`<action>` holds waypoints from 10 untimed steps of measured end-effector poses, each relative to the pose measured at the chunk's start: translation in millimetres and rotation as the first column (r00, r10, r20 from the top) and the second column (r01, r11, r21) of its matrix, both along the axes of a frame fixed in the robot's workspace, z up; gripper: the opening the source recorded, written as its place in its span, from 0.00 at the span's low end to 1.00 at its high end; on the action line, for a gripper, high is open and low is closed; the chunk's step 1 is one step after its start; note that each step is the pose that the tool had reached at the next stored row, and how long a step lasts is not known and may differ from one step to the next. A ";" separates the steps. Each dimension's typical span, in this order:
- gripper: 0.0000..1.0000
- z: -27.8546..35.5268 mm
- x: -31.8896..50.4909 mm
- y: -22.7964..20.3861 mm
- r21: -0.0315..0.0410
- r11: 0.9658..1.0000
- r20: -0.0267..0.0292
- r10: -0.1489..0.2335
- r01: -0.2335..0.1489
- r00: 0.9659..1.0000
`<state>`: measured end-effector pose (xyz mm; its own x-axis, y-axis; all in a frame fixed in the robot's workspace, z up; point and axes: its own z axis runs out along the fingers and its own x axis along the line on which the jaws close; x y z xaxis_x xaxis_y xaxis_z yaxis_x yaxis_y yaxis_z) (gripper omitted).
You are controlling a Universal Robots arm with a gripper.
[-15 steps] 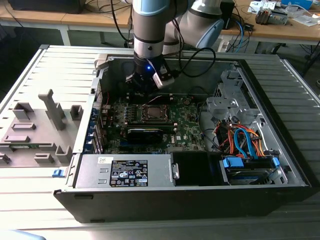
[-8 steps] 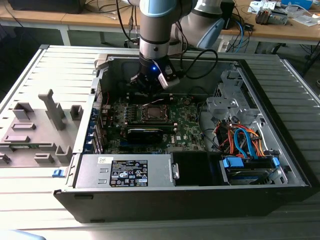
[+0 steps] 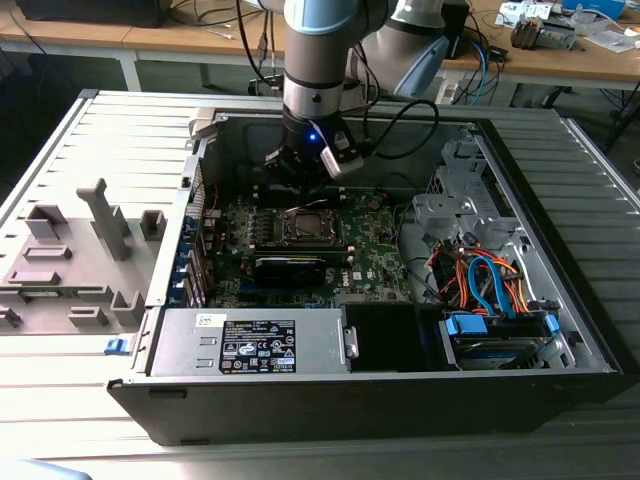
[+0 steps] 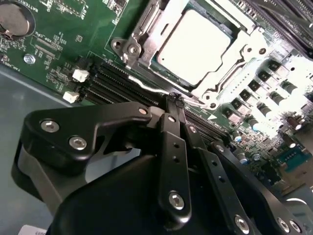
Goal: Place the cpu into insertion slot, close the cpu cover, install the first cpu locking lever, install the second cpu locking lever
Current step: 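Install the first cpu locking lever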
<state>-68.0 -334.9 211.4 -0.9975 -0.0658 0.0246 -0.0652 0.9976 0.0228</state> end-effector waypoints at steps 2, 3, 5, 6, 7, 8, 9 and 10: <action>0.11 0.1 -7.6 -0.1 0.000 1.000 0.002 0.000 0.000 1.000; 0.11 0.2 -11.7 -0.2 -0.001 1.000 0.003 0.000 0.000 1.000; 0.11 0.2 -17.5 -0.3 0.000 1.000 0.005 0.000 0.000 1.000; 0.11 0.1 -19.5 -0.6 0.000 1.000 0.006 0.000 0.000 1.000; 0.11 0.1 -21.0 -1.1 0.000 1.000 0.007 0.000 0.000 1.000; 0.11 0.1 -22.4 -1.8 0.000 1.000 0.008 0.000 0.000 1.000; 0.11 0.1 -23.7 -2.5 0.000 1.000 0.008 0.000 0.000 1.000; 0.11 0.1 -24.2 -3.6 0.000 1.000 0.009 0.000 0.000 1.000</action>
